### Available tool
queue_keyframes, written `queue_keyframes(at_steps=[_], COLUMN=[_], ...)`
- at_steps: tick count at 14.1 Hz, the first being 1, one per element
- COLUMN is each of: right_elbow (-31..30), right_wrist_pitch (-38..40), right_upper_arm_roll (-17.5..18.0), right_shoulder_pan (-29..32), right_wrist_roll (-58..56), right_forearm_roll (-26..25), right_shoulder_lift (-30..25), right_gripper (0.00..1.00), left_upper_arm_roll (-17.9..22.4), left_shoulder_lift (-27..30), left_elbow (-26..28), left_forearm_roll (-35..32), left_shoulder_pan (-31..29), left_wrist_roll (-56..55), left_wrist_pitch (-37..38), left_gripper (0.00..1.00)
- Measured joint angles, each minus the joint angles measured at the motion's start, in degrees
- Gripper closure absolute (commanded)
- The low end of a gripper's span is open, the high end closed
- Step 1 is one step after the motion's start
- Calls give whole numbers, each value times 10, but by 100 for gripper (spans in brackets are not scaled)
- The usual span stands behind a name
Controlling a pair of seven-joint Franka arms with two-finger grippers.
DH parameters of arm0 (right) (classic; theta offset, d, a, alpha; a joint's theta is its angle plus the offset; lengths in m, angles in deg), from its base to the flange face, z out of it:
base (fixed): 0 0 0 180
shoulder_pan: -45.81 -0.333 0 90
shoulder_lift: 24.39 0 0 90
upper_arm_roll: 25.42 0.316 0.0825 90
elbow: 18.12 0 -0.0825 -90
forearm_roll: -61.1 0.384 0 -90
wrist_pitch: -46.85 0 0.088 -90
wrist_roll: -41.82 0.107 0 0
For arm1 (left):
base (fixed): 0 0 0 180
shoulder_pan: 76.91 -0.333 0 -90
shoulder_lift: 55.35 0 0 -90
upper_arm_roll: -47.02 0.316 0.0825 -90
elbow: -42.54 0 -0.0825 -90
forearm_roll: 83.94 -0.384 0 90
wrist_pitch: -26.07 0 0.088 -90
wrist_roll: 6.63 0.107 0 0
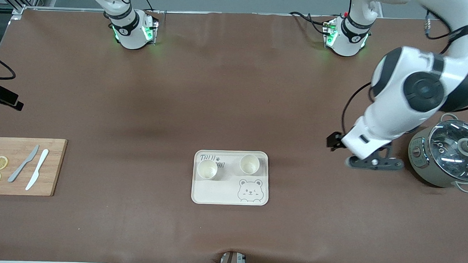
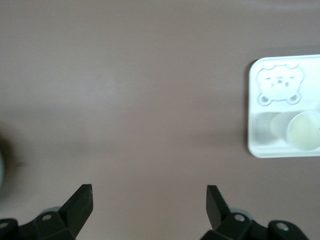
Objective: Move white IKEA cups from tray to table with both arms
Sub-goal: 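Move the left gripper over the white cup on the tray, then lower the left gripper around its cup while the right gripper reaches the other cup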
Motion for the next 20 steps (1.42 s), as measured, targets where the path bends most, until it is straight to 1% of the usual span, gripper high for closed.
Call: queue_keyframes(at_steps=[1,3,6,8,10,14,16,18,20], right_elbow=[0,0,0,-1,-1,-2,-6,-10,-12], right_wrist_pitch=[0,-3,-14,-28,-50,-98,-118,-126,-149], right_upper_arm_roll=[0,0,2,6,9,11,11,13,13], right_shoulder_pan=[0,0,0,-11,-32,-79,-106,-131,-162], right_wrist_roll=[0,0,0,0,9,98,118,129,171], right_forearm_roll=[0,0,0,0,0,-5,-8,5,22], right_shoulder_lift=[0,0,4,13,29,61,75,96,120], right_gripper=[0,0,0,0,0,0,0,0,0], left_upper_arm_roll=[0,-1,-1,-1,-1,-1,-1,-1,-1], left_shoulder_lift=[-24,-60,-101,-131,-153,-180,-192,-205,-217], left_elbow=[-20,-42,-48,-49,-51,-53,-53,-53,-53], left_forearm_roll=[0,0,0,0,0,0,0,0,0], left_shoulder_pan=[13,35,68,92,105,119,127,133,138], left_wrist_roll=[-26,-64,-116,-150,-161,-175,-191,-208,-214], left_wrist_pitch=[-6,-40,-89,-119,-140,-158,-178,-210,-231], left_gripper=[0,0,0,0,0,0,0,0,0])
